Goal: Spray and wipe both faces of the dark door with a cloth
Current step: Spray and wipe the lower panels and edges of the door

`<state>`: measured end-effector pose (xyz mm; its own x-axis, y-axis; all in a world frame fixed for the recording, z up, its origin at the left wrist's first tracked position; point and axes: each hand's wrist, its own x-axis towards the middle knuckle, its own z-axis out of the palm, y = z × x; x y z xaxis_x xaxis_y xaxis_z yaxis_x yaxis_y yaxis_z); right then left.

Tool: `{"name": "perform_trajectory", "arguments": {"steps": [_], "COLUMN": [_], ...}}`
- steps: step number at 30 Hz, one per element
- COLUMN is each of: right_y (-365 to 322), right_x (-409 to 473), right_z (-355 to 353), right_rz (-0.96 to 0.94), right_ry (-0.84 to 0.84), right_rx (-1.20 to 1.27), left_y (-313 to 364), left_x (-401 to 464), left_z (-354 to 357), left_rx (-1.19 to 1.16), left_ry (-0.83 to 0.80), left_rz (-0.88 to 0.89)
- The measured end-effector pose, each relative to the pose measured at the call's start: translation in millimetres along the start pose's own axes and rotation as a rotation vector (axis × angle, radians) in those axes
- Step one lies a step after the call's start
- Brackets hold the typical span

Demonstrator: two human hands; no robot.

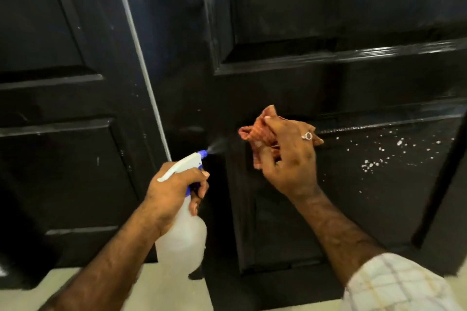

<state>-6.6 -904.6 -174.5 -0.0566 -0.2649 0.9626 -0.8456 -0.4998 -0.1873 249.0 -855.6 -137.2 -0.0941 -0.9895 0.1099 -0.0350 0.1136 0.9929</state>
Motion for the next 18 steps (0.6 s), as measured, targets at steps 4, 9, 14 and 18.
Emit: {"name": "perform_trajectory", "arguments": {"steps": [4,9,14,18], "right_y": [-15.1,0.5,87.2,168.2], "right_x": [3.0,-32.4,-26.8,-39.2], "right_z": [-0.7,24.2,-16.4,-92.6], "right_rz": [0.069,-0.410,-0.456,-0.192], "right_ry": [0.056,-0.188,-0.091,0.018], "right_rx": [0.034,-0.128,-0.227,-0.400], "left_y": [-4.1,-6.1,3.4,6.8], "left_x": [-2.7,9.1,7.6,22.7], "left_z": [-2.5,12.2,43.2,102.3], "left_rx": [-0.054,-0.098,-0.083,-0.053], "left_ry": [-0.081,-0.145,-0.176,-0.203], "left_rz": [0.025,0.091,0.084,0.082]}}
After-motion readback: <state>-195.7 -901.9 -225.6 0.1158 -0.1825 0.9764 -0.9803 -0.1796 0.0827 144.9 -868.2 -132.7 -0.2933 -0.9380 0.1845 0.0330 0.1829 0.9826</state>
